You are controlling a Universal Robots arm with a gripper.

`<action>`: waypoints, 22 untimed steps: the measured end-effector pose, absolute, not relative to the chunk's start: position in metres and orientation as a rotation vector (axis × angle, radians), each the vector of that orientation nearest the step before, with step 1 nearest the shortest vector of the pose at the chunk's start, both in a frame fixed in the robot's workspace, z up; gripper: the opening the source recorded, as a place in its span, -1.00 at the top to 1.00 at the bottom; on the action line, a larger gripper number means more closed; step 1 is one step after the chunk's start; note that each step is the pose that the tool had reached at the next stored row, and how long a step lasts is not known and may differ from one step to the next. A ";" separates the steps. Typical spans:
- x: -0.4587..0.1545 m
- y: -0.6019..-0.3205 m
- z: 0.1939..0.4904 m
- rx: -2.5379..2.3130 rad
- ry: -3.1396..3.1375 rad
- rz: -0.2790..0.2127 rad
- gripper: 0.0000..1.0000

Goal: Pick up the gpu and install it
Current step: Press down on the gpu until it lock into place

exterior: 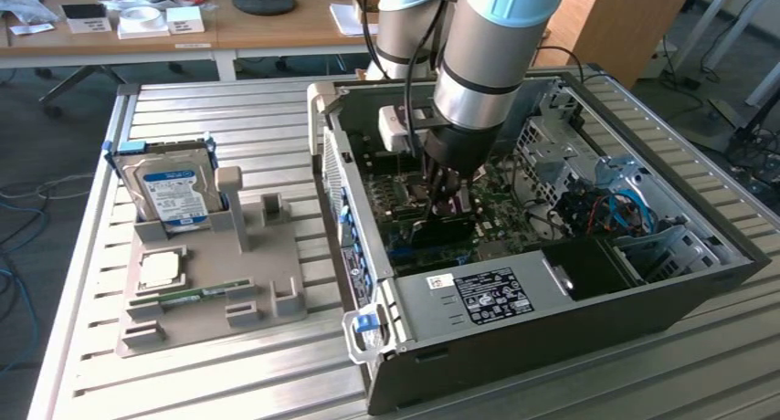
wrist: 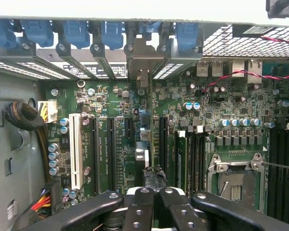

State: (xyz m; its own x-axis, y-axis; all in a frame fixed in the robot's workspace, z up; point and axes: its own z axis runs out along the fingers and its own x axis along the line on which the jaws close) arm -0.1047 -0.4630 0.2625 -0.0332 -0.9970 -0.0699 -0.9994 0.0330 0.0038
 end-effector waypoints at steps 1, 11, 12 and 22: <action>-0.105 -0.463 0.262 -2.151 2.223 0.079 0.79; -0.105 -0.463 0.262 -2.151 2.223 0.079 0.79; -0.105 -0.463 0.262 -2.151 2.223 0.079 0.79; -0.105 -0.463 0.261 -2.150 2.223 0.079 0.79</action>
State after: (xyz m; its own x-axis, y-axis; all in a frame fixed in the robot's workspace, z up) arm -0.1051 -0.4630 0.2613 -0.0333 -0.9970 -0.0698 -0.9994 0.0331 0.0037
